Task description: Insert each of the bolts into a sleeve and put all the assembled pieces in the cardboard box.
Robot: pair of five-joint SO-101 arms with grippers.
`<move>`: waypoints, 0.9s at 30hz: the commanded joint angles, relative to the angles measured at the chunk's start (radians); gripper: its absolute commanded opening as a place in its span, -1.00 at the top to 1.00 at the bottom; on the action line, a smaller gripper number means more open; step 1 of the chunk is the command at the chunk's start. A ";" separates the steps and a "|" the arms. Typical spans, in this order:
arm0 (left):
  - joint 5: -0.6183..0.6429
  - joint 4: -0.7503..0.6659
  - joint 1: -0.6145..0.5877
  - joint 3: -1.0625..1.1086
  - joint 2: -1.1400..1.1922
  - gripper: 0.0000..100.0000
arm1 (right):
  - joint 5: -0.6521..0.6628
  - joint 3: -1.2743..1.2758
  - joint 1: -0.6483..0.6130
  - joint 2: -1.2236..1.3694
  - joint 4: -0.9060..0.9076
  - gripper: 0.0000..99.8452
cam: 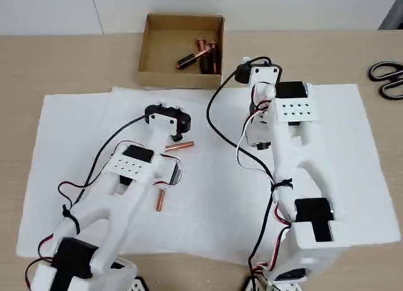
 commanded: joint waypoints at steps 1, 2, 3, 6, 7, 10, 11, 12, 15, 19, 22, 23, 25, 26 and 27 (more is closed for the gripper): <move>0.003 -0.014 0.006 -0.022 0.002 0.87 | -0.012 -0.005 -0.004 -0.065 0.002 0.99; 0.003 -0.012 0.006 -0.022 0.002 0.89 | -0.012 -0.005 -0.004 -0.065 0.002 0.99; 0.003 -0.011 0.006 -0.021 0.002 0.91 | -0.012 -0.005 -0.004 -0.065 0.002 0.99; 0.003 -0.011 0.006 -0.019 -0.003 0.91 | -0.012 -0.005 -0.004 -0.065 0.002 0.99; 0.003 -0.009 0.005 -0.019 -0.005 0.91 | -0.012 -0.005 -0.004 -0.065 0.002 0.99; 0.003 -0.009 0.005 -0.021 -0.005 0.91 | -0.012 -0.005 -0.004 -0.065 0.002 0.99; 0.003 -0.009 0.005 -0.021 -0.005 0.91 | -0.012 -0.005 -0.004 -0.065 0.002 0.99; 0.003 -0.012 0.005 -0.021 -0.002 0.91 | -0.012 -0.005 -0.004 -0.065 0.002 0.99; 0.003 -0.015 0.006 -0.021 0.003 0.91 | -0.012 -0.005 -0.004 -0.065 0.002 0.99; 0.003 -0.015 0.006 -0.021 0.003 0.91 | -0.012 -0.005 -0.004 -0.065 0.002 0.99; 0.003 -0.015 0.006 -0.021 0.003 0.91 | -0.012 -0.005 -0.004 -0.065 0.002 0.99; 0.003 -0.015 0.006 -0.021 0.003 0.91 | -0.012 -0.005 -0.004 -0.065 0.002 0.99; 0.003 -0.015 0.006 -0.021 0.003 0.91 | -0.012 -0.005 -0.004 -0.065 0.002 0.99; 0.003 -0.014 0.006 -0.021 0.003 0.92 | -0.012 -0.005 -0.004 -0.065 0.002 0.99; 0.003 -0.014 0.006 -0.019 0.003 0.95 | -0.012 -0.005 -0.004 -0.065 0.002 0.99</move>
